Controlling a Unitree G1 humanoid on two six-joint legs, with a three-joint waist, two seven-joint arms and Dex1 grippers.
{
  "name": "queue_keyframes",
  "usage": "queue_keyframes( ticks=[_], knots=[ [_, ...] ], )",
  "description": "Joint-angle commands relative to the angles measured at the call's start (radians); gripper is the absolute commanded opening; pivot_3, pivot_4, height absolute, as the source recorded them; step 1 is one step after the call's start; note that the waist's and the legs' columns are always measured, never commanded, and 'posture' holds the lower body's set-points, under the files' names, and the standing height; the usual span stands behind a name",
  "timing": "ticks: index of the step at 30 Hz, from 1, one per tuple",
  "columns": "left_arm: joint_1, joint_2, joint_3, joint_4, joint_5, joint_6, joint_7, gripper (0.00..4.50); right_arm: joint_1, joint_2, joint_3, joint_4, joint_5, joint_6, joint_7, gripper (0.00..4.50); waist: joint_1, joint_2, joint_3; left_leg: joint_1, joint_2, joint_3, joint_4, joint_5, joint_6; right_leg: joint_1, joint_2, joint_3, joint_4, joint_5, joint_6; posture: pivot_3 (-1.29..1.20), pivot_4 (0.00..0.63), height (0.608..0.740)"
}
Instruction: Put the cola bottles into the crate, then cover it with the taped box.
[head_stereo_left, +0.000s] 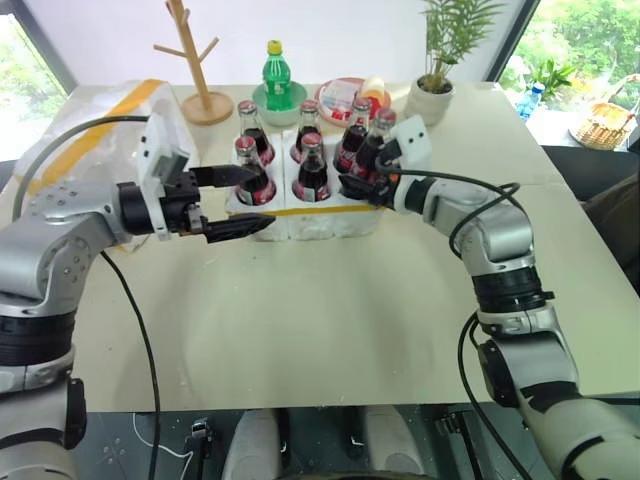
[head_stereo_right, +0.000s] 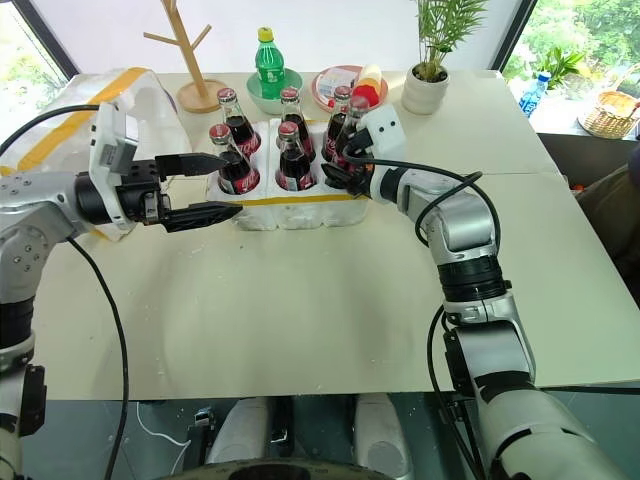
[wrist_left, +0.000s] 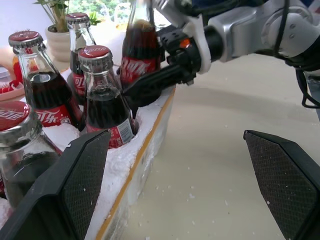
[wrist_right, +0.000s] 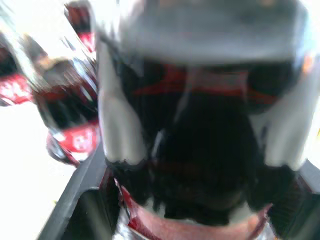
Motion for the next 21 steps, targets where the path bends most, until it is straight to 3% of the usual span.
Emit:
queue_keyframes(
  ticks=[1,5,10,15,18,21],
  knots=[
    [0.014,0.045,0.066,-0.035,-0.019,-0.003,-0.005,4.50,-0.045,-0.026,-0.039,-0.028,-0.002,-0.013,0.016,4.45,-0.002,0.000,0.000,0.000,0.000,0.000,0.000,0.000,0.000,0.000,0.000,0.000,0.000,0.000,0.000,0.00,0.150,0.740],
    [0.078,0.111,0.190,-0.086,-0.092,0.068,0.012,4.50,-0.006,-0.137,-0.088,-0.163,0.065,0.075,0.102,4.45,0.000,0.000,0.000,0.000,0.001,-0.001,0.000,0.000,0.000,0.000,0.000,0.000,0.000,0.000,0.000,0.00,0.150,0.740],
    [0.244,0.229,0.489,-0.129,-0.175,0.204,0.024,4.50,0.068,-0.387,-0.187,-0.325,0.193,0.205,0.288,4.45,0.000,0.000,0.000,0.000,0.002,-0.002,0.000,-0.001,0.001,0.000,-0.001,0.000,-0.002,0.000,0.001,0.00,0.150,0.740],
    [0.554,0.331,0.756,-0.041,-0.008,0.198,-0.072,4.50,0.090,-0.536,-0.283,-0.392,0.345,0.295,0.427,4.45,-0.011,0.001,0.000,0.004,0.002,0.000,-0.001,-0.001,0.002,0.001,0.000,0.000,-0.001,-0.001,-0.001,0.00,0.150,0.740],
    [0.663,0.406,0.730,0.158,0.138,0.150,-0.055,4.50,0.081,-0.549,-0.298,-0.418,0.417,0.297,0.489,4.45,-0.010,0.000,0.000,0.007,0.003,-0.001,-0.002,-0.001,0.001,0.002,0.001,0.000,0.001,-0.005,-0.007,0.00,0.150,0.740],
    [0.627,0.481,0.601,0.330,0.225,0.092,-0.010,4.50,0.066,-0.533,-0.283,-0.435,0.463,0.281,0.526,4.45,-0.002,0.001,0.000,0.008,0.003,-0.001,-0.002,-0.001,0.000,0.002,0.001,0.000,0.002,-0.006,-0.008,0.00,0.150,0.740]
  ],
)
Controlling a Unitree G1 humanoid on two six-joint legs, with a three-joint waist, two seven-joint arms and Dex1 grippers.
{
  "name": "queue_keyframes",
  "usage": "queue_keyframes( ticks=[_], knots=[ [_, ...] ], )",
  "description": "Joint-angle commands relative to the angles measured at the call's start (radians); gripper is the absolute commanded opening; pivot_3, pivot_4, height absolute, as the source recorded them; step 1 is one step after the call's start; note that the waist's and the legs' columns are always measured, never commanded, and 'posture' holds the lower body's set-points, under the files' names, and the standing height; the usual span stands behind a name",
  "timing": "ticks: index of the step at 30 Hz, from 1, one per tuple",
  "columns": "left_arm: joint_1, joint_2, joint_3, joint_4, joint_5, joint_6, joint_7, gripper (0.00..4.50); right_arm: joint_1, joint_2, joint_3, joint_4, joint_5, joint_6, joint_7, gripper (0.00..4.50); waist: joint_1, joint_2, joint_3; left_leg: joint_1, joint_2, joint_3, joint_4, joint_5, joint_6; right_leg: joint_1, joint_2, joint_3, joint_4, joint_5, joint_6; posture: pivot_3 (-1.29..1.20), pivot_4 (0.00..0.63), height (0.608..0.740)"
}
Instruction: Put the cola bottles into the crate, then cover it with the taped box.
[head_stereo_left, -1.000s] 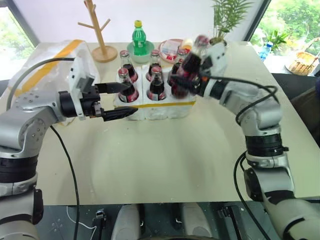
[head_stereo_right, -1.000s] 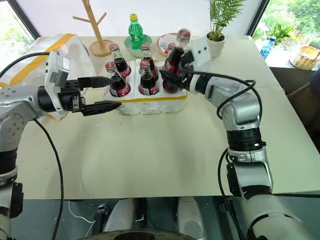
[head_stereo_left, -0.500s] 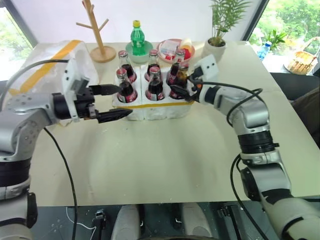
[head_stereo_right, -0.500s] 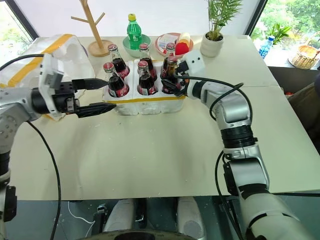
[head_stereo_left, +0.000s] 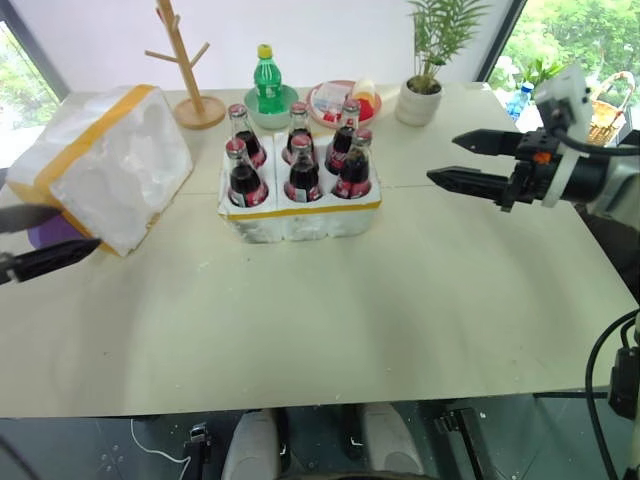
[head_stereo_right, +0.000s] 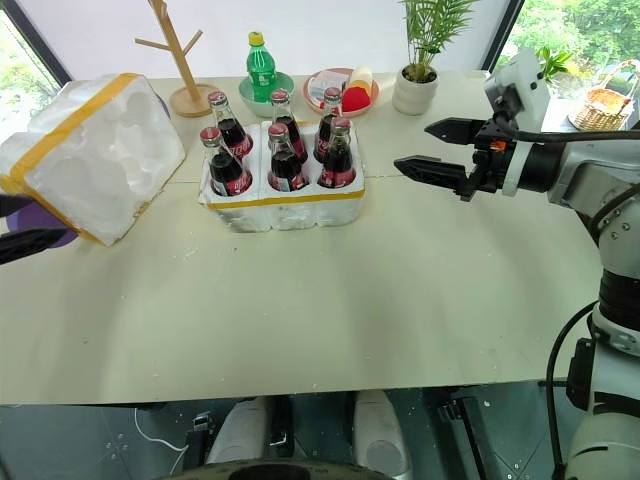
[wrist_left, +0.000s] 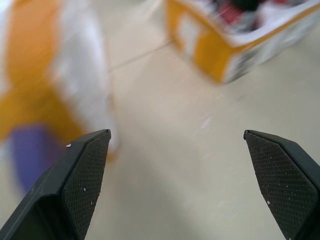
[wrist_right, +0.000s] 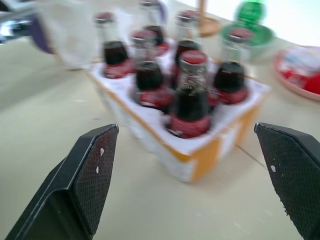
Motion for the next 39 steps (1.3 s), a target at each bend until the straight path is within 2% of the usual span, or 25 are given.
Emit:
queue_keyframes(
  ticks=[1,5,10,13,19,22,28,29,34,39],
  knots=[
    [-0.060,0.085,-0.111,0.157,0.096,-0.072,0.028,4.50,-0.041,0.011,-0.001,-0.046,0.051,-0.030,0.036,4.45,0.005,0.000,0.000,0.000,0.000,0.000,0.000,0.000,0.000,0.000,0.000,0.000,0.000,0.000,0.000,0.00,0.150,0.740],
    [-0.263,0.141,-0.360,0.316,0.171,-0.151,0.031,4.50,-0.036,0.031,0.044,-0.073,0.069,-0.053,0.067,4.45,0.011,-0.003,-0.001,-0.006,0.000,0.001,0.000,0.000,0.000,-0.004,-0.005,0.000,-0.002,0.000,0.000,0.00,0.150,0.740],
    [-0.487,0.101,-0.599,0.429,0.273,-0.219,0.000,4.50,-0.004,0.034,0.046,-0.155,0.108,-0.104,0.120,4.45,0.008,-0.003,-0.001,-0.009,-0.003,0.005,0.001,-0.002,0.002,-0.006,-0.005,0.000,-0.001,0.003,0.004,0.00,0.150,0.740],
    [-0.629,0.057,-0.704,0.520,0.330,-0.234,-0.015,4.50,-0.002,0.030,0.028,-0.180,0.149,-0.095,0.116,4.45,0.008,-0.003,-0.001,-0.009,-0.002,0.006,0.001,-0.001,0.002,-0.007,-0.002,0.000,-0.001,0.003,0.004,0.00,0.150,0.740],
    [-0.842,-0.027,-0.846,0.716,0.439,-0.268,-0.057,4.50,0.014,0.031,0.013,-0.190,0.136,-0.101,0.032,4.45,0.005,-0.004,-0.001,-0.008,-0.001,0.006,0.001,-0.001,0.001,-0.008,0.000,0.000,0.002,0.003,0.004,0.00,0.150,0.740],
    [-0.923,-0.057,-0.886,0.800,0.486,-0.281,-0.072,3.59,0.028,0.032,0.010,-0.202,0.140,-0.105,0.009,4.50,0.008,-0.004,-0.001,-0.009,-0.001,0.005,0.002,-0.001,0.001,-0.007,0.000,0.000,0.002,0.003,0.004,0.00,0.150,0.740],
    [-1.022,-0.081,-0.931,0.877,0.556,-0.297,-0.099,0.54,0.040,0.031,0.000,-0.204,0.144,-0.106,-0.044,4.50,0.007,-0.005,-0.002,-0.009,-0.002,0.005,0.002,-0.001,0.001,-0.007,-0.001,-0.001,0.002,0.003,0.004,0.00,0.150,0.740],
    [-1.034,-0.082,-0.931,0.881,0.564,-0.304,-0.090,0.29,0.043,0.026,0.000,-0.201,0.143,-0.104,-0.046,4.50,0.007,-0.005,-0.002,-0.009,-0.002,0.005,0.002,-0.001,0.001,-0.007,-0.001,-0.001,0.002,0.003,0.004,0.00,0.150,0.740],
    [-1.063,-0.084,-0.888,0.845,0.585,-0.414,0.009,0.29,0.073,-0.019,-0.019,-0.167,0.140,-0.090,-0.041,4.50,0.008,-0.007,-0.002,-0.009,-0.002,0.005,0.002,-0.001,0.001,-0.007,-0.001,-0.001,0.002,0.003,0.004,0.00,0.150,0.740],
    [-1.029,-0.110,-0.791,0.645,0.573,-0.673,0.193,0.29,0.089,-0.063,-0.031,-0.124,0.102,-0.104,-0.056,4.50,0.011,-0.010,-0.001,-0.010,-0.001,0.004,0.003,-0.001,0.001,-0.007,-0.002,-0.001,0.002,0.003,0.004,0.00,0.150,0.740]
  ],
)
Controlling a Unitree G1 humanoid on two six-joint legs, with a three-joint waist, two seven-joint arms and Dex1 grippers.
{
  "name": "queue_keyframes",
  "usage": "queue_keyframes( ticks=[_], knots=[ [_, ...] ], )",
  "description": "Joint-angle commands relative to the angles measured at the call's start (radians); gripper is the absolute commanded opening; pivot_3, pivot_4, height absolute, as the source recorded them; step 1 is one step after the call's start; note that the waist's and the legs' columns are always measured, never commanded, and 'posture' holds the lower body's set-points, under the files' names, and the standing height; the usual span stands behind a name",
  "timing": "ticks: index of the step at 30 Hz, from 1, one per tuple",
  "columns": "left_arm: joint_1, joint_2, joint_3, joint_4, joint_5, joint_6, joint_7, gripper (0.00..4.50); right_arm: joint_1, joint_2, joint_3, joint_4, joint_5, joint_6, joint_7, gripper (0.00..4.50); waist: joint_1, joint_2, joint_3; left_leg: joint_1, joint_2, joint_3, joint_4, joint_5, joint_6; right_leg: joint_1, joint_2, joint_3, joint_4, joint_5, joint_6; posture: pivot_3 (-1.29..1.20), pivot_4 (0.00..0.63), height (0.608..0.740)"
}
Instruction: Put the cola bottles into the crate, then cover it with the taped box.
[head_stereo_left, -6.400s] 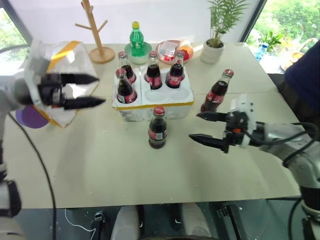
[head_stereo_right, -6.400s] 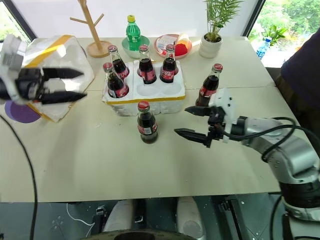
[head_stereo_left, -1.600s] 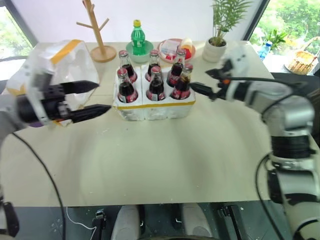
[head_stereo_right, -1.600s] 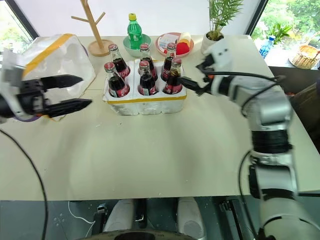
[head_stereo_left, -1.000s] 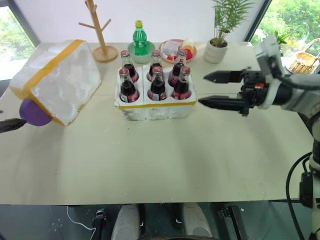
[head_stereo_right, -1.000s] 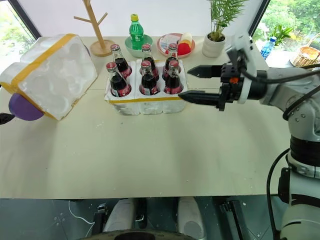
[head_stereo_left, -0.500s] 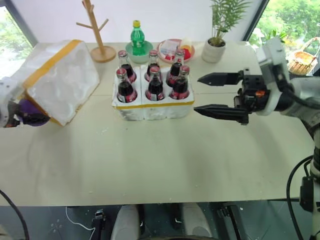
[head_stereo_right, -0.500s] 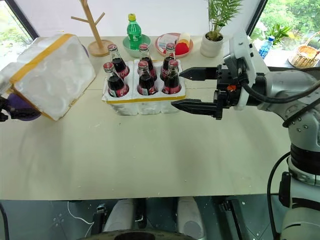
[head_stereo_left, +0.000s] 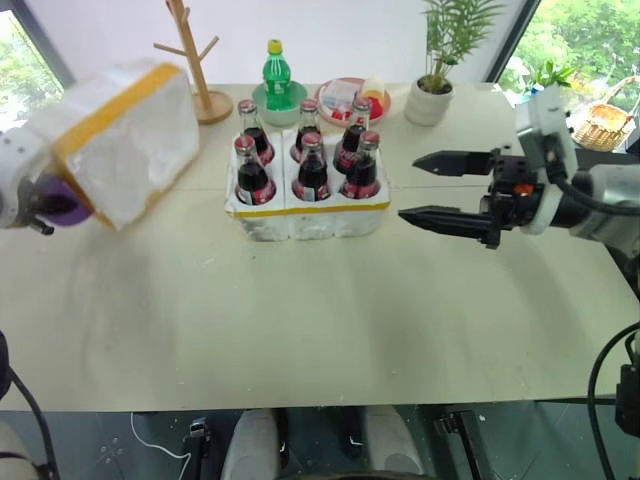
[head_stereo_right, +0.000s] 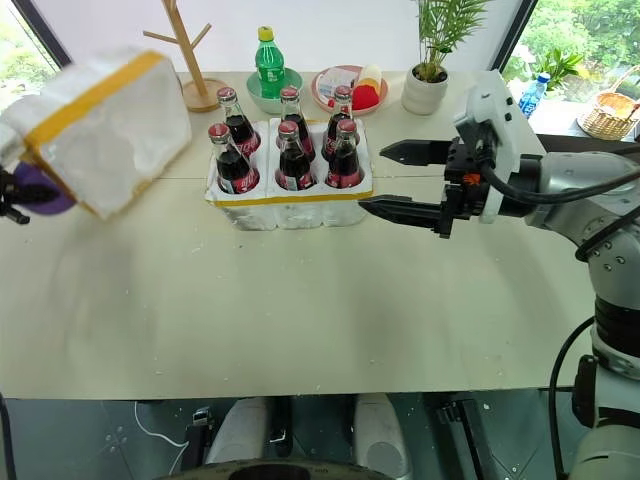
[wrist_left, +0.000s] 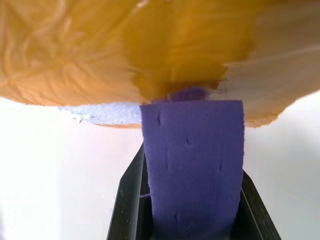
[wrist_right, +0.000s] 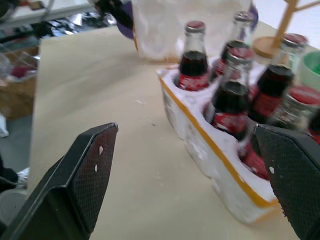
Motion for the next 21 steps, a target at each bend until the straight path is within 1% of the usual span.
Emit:
queue_keyframes(
  ticks=[1,4,9,13,18,21],
  knots=[
    [0.007,-0.009,0.097,-0.186,0.004,-0.226,0.152,0.29,-0.002,-0.031,-0.060,0.019,0.000,-0.010,-0.001,4.50,0.001,0.000,0.000,0.000,0.000,0.000,0.000,0.000,0.000,0.000,0.000,0.000,0.000,0.000,0.000,0.00,0.150,0.740],
    [0.014,-0.050,0.128,-0.294,0.053,-0.416,0.316,0.29,0.010,-0.042,-0.067,0.034,-0.002,-0.010,0.001,4.50,0.001,0.000,0.000,0.000,0.000,0.000,0.000,0.000,0.000,0.000,-0.001,0.000,0.000,0.001,0.001,0.00,0.150,0.740],
    [0.002,-0.103,0.065,-0.427,0.124,-0.563,0.343,0.29,0.048,-0.087,-0.084,0.065,-0.003,-0.020,0.055,4.50,-0.001,0.000,0.000,0.000,-0.001,0.001,0.000,0.000,0.000,0.001,-0.001,0.000,0.000,0.001,0.002,0.00,0.150,0.740],
    [-0.027,-0.131,0.008,-0.399,0.202,-0.679,0.353,0.29,0.035,-0.087,-0.099,0.078,0.017,-0.008,0.044,4.50,-0.003,0.000,0.000,0.001,-0.001,0.001,0.000,0.000,0.000,0.001,0.001,0.001,0.000,0.001,0.002,0.00,0.150,0.740],
    [-0.051,-0.134,-0.080,-0.343,0.355,-0.843,0.407,0.29,0.069,-0.084,-0.111,0.048,0.013,-0.010,0.028,4.50,-0.001,0.000,0.000,0.001,-0.001,0.001,0.000,0.000,0.000,0.001,0.001,0.001,0.000,0.001,0.002,0.00,0.150,0.740],
    [-0.049,-0.149,-0.097,-0.311,0.386,-0.903,0.436,0.29,0.082,-0.084,-0.125,0.032,0.027,-0.003,0.020,4.50,0.000,0.000,0.000,0.001,-0.001,0.001,0.000,0.000,0.000,0.001,0.001,0.001,0.000,0.001,0.002,0.00,0.150,0.740]
  ],
)
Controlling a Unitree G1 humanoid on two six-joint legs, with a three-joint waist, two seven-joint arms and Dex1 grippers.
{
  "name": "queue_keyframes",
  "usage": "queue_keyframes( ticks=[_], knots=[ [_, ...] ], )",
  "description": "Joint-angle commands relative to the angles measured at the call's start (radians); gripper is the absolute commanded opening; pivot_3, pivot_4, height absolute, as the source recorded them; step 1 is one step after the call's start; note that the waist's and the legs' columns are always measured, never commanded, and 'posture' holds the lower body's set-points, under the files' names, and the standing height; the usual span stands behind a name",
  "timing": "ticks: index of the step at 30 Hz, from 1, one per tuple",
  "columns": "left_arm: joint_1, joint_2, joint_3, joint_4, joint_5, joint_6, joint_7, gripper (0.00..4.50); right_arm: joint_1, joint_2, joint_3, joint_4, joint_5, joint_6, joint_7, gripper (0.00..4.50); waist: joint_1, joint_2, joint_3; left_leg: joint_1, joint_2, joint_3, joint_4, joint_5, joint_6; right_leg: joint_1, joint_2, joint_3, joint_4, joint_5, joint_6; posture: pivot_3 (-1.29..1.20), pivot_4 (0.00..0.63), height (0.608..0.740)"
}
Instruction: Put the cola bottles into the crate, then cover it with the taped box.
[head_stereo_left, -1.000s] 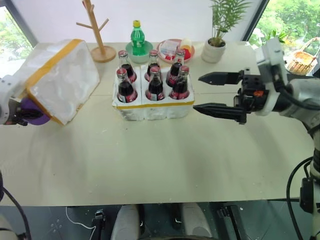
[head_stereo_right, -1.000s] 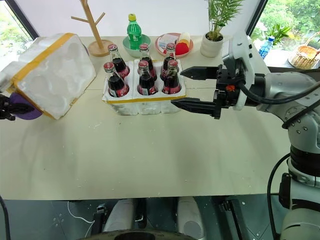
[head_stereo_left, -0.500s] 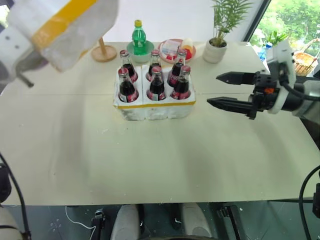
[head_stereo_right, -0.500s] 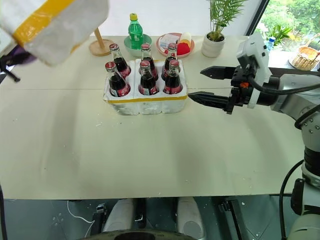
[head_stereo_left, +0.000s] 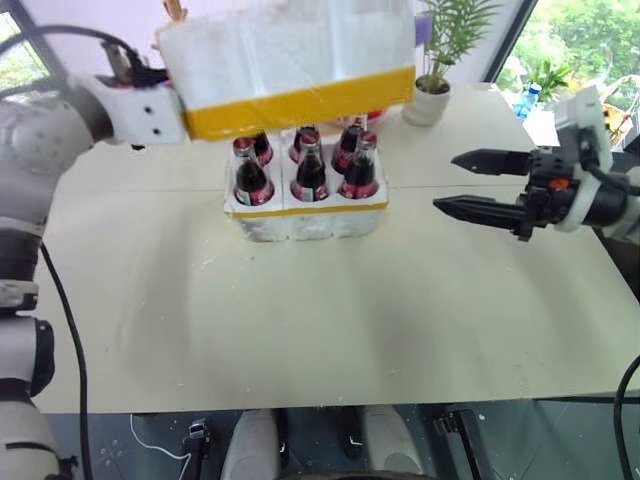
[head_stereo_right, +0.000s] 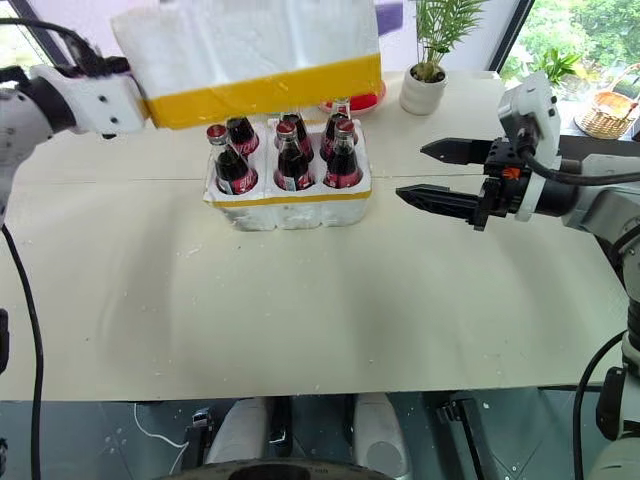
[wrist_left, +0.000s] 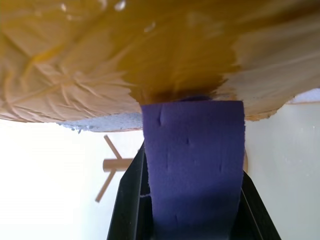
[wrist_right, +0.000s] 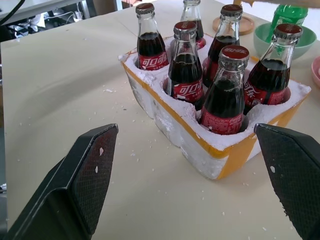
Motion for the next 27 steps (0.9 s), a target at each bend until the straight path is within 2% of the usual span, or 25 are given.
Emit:
queue_keyframes(
  ticks=[1,7,10,13,20,22,26,27],
  knots=[
    [-0.024,-0.009,-0.009,0.021,0.051,-0.084,0.051,0.29,0.001,-0.014,-0.056,-0.037,0.026,0.002,-0.013,4.50,0.000,0.000,0.000,0.000,0.000,0.000,0.000,0.000,0.000,0.000,0.000,0.000,0.000,0.000,0.000,0.00,0.150,0.740],
    [-0.042,0.016,-0.074,0.067,0.271,-0.201,0.209,0.29,-0.001,0.000,-0.051,-0.048,0.034,0.004,-0.040,4.50,-0.001,0.000,0.000,0.000,0.000,0.000,0.000,0.000,0.000,0.000,0.000,0.000,0.000,0.000,0.000,0.00,0.150,0.740],
    [-0.009,0.022,-0.074,0.054,0.294,-0.210,0.235,1.71,-0.005,0.006,-0.050,-0.054,0.046,0.009,-0.049,4.50,-0.003,0.000,0.000,0.000,0.000,0.000,0.000,0.000,0.000,0.000,0.000,0.000,0.000,0.000,0.000,0.00,0.150,0.740],
    [0.072,0.034,-0.047,0.002,0.247,-0.191,0.199,3.19,-0.004,0.011,-0.046,-0.058,0.054,0.012,-0.059,4.50,-0.004,0.001,0.000,0.000,0.001,0.000,0.000,0.000,0.000,0.000,0.000,0.000,0.000,0.000,0.000,0.00,0.150,0.740],
    [0.429,0.085,0.156,-0.286,-0.031,-0.060,0.086,3.19,0.037,0.006,-0.046,-0.058,0.047,0.001,-0.055,4.50,-0.003,0.001,0.000,0.000,0.003,-0.001,0.000,0.000,0.000,0.000,0.000,0.000,0.000,0.000,0.000,0.00,0.150,0.740],
    [0.557,0.085,0.266,-0.387,-0.151,0.085,0.022,3.19,0.060,0.005,-0.049,-0.033,0.030,-0.009,-0.050,4.50,-0.003,0.001,0.000,0.000,0.003,-0.001,0.000,0.000,0.000,0.000,-0.001,0.000,0.000,0.000,0.000,0.00,0.150,0.740],
    [0.669,0.068,0.398,-0.510,-0.357,0.340,-0.095,3.19,0.086,-0.006,-0.043,0.014,-0.005,-0.039,-0.024,4.50,0.000,0.001,0.000,0.002,0.003,-0.001,0.001,0.000,0.000,0.002,-0.001,0.000,0.001,0.000,0.000,0.00,0.150,0.740],
    [0.685,0.078,0.446,-0.531,-0.505,0.504,-0.184,3.19,0.081,-0.011,-0.034,0.035,-0.019,-0.051,-0.008,4.50,0.000,0.001,0.000,0.002,0.003,-0.002,0.001,0.000,0.000,0.003,-0.001,0.000,0.001,0.000,0.000,0.00,0.150,0.740]
  ],
)
